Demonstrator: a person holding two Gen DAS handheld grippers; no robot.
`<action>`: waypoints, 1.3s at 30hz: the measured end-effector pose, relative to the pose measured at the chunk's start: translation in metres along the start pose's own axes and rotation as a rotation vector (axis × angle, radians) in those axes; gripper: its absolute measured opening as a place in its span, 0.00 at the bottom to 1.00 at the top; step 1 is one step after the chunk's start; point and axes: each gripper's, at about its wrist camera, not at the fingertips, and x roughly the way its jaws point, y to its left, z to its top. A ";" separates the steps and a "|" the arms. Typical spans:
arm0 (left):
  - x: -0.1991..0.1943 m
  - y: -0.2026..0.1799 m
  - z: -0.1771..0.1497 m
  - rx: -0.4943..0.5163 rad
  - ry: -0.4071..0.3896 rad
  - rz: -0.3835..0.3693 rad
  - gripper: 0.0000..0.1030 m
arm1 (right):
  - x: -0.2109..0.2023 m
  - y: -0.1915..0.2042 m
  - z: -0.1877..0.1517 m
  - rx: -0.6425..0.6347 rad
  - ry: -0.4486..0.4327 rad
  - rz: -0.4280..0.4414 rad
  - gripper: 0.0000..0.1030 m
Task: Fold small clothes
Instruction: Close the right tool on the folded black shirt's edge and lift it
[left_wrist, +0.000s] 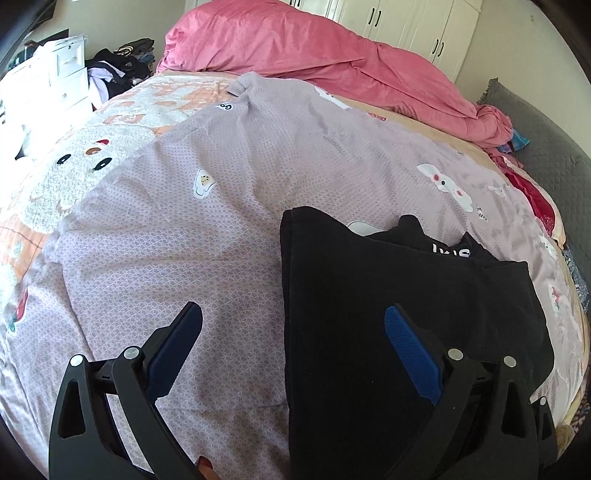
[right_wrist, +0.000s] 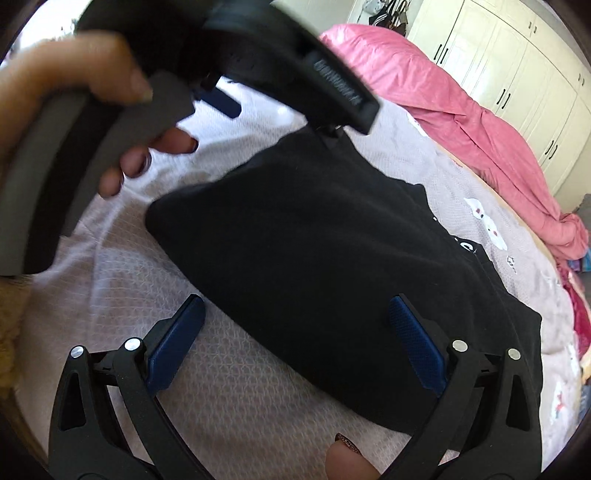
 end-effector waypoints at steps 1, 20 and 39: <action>0.002 0.001 0.002 -0.002 0.001 -0.001 0.96 | 0.003 0.002 0.001 -0.003 0.003 -0.014 0.91; 0.020 0.002 0.015 -0.088 0.055 -0.128 0.96 | -0.014 -0.027 0.007 0.153 -0.162 -0.044 0.16; 0.021 -0.049 0.021 -0.074 0.095 -0.240 0.39 | -0.045 -0.063 -0.005 0.316 -0.291 -0.002 0.14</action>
